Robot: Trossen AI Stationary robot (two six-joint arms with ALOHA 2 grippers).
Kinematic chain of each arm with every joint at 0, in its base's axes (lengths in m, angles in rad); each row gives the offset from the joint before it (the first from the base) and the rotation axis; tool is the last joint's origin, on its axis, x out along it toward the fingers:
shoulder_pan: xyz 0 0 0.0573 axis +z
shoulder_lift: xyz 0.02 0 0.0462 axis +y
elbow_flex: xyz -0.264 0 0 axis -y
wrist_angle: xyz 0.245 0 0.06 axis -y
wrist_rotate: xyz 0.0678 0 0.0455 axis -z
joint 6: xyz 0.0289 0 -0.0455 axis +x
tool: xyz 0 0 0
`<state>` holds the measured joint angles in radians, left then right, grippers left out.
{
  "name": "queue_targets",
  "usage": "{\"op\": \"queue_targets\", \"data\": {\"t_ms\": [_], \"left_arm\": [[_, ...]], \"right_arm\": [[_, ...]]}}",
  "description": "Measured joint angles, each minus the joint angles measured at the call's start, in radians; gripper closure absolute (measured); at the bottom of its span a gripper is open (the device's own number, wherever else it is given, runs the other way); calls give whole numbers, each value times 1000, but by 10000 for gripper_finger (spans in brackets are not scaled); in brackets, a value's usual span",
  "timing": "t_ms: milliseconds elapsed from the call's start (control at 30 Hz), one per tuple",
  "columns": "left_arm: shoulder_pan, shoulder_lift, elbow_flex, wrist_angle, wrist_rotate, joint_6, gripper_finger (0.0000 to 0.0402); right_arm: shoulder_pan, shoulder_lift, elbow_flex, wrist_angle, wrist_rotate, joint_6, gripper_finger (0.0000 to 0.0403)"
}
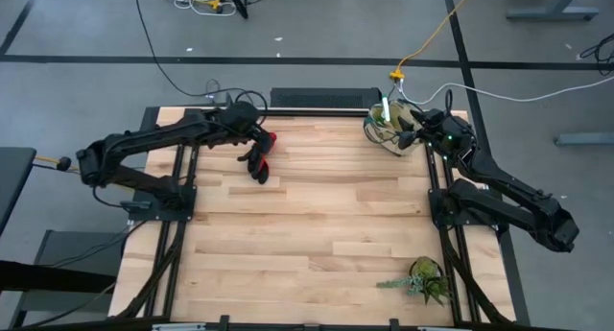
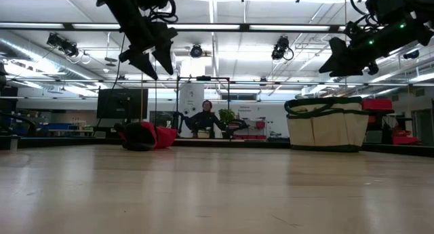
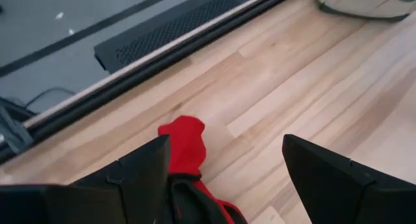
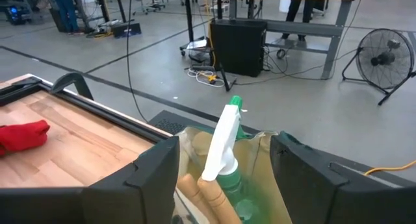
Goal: Pick & Place Garden tools in Gardening bag
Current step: Put the red gloves into the gardening bag
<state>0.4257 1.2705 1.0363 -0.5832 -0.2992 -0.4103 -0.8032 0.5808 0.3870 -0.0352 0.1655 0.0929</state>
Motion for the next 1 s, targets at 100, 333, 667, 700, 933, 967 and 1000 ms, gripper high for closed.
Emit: {"op": "queue_targets", "data": {"t_ms": [100, 333, 667, 700, 933, 967, 1000], "left_arm": [[3, 26, 0, -18, -2, -31, 97], [3, 109, 0, -49, 8, -58, 97], [3, 138, 0, -177, 9, -138, 97], [3, 139, 0, -204, 13, -153, 97], [-2, 178, 0, -244, 19, -207, 97], [-4, 189, 0, -245, 19, -207, 97], [-4, 198, 0, -244, 22, -207, 97]], "right_arm": [[0, 0, 0, -11, -1, 0, 160], [0, 0, 0, -21, -2, -2, 160], [0, 0, 0, -20, -1, -4, 160], [0, 0, 0, -20, -1, -4, 160], [0, 0, 0, -20, -1, -5, 160], [0, 0, 0, -20, -1, -5, 160], [0, 0, 0, -20, -1, -5, 160]]}}
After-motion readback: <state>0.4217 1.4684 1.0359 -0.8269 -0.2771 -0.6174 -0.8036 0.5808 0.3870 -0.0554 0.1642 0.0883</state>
